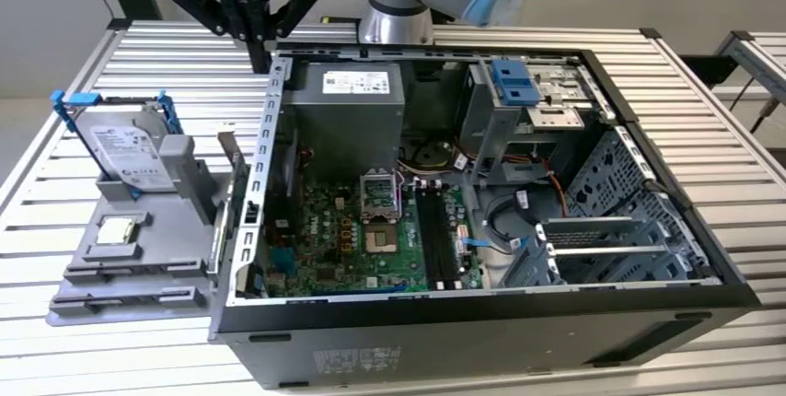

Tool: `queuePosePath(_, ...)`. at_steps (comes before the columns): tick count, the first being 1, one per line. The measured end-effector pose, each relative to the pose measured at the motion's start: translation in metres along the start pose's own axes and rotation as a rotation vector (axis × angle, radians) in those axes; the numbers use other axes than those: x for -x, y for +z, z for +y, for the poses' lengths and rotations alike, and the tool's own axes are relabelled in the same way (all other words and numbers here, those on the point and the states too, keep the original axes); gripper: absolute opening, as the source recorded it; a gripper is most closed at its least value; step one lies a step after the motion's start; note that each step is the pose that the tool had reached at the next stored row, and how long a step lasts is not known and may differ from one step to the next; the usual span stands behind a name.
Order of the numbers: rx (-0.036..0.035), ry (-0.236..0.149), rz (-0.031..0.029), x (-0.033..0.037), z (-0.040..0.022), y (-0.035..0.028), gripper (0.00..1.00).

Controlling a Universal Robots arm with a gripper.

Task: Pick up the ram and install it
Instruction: 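Reach for the ram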

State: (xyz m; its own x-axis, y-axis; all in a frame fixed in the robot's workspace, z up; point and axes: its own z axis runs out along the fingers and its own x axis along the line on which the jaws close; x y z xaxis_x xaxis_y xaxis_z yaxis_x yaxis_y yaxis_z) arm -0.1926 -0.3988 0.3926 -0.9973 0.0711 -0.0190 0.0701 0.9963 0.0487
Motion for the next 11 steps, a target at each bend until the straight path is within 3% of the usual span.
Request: queuePosePath(11,0.0000,0.000,0.0000,-0.0190,-0.0013,-0.0004,0.00)
